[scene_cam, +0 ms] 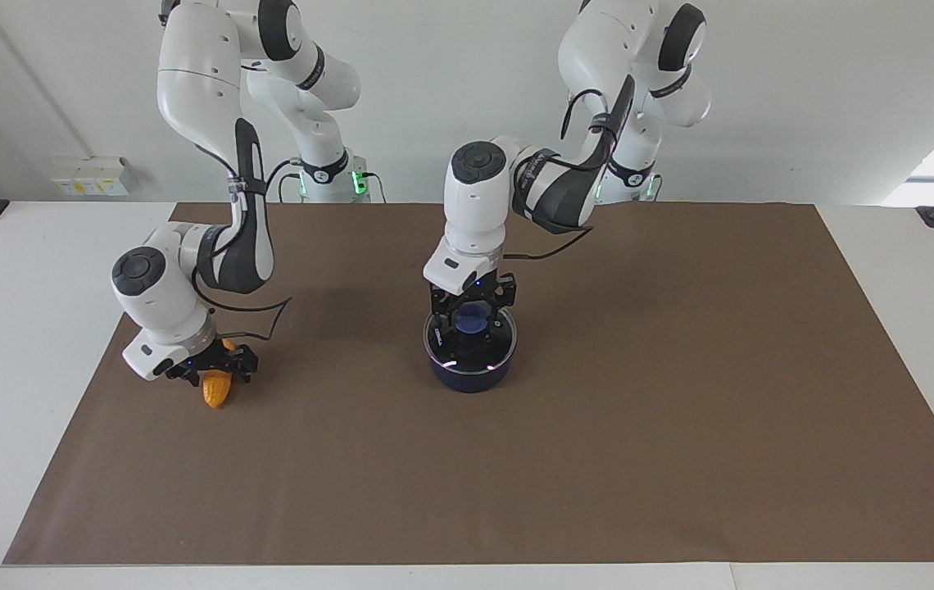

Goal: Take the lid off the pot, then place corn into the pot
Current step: 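Lift the lid with the left gripper while the right gripper grasps the corn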

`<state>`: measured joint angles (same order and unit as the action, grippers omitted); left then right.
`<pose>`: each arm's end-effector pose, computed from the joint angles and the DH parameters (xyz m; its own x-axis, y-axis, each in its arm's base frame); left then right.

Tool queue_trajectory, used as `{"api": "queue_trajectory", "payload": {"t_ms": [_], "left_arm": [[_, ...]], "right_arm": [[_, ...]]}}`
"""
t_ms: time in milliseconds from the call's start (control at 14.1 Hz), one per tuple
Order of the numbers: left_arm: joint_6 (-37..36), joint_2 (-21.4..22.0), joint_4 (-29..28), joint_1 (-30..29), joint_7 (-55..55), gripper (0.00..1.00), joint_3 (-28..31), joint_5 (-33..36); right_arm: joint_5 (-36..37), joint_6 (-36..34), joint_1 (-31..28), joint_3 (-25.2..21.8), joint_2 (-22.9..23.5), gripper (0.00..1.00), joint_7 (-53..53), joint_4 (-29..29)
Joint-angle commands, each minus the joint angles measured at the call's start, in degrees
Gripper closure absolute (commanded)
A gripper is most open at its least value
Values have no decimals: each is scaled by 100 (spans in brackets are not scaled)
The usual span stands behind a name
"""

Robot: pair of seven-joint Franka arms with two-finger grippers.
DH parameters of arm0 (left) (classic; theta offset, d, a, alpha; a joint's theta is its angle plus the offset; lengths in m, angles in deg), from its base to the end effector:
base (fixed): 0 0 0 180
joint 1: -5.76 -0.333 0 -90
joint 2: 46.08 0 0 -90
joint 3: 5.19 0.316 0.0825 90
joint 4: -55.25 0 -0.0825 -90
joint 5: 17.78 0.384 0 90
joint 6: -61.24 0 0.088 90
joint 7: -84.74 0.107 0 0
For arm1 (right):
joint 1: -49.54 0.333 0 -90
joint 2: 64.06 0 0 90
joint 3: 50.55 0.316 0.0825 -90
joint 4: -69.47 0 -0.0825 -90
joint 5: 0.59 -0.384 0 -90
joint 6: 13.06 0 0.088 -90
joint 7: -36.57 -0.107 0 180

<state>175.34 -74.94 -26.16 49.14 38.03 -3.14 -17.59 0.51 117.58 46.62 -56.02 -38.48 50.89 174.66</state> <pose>0.5292 -0.4711 0.4136 0.9942 0.0884 0.0608 0.0864 -0.9957 0.0348 0.6370 -0.0902 0.2881 0.9921 0.1246 -0.0148 0.1252 -0.9907 0.0537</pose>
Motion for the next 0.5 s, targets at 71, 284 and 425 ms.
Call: {"api": "queue_trajectory", "payload": {"t_ms": [71,284,425], "left_arm": [[103,-77,90,30,-75,34,32,42],[130,-77,90,30,-75,43,32,42],[138,-68,90,13,-66,80,32,112]], "right_arm": [[-58,6,11,20,-53,100,212,19],[-23,-38,11,20,-44,100,221,-129],[-14,-291,2,20,52,100,221,-401]]}}
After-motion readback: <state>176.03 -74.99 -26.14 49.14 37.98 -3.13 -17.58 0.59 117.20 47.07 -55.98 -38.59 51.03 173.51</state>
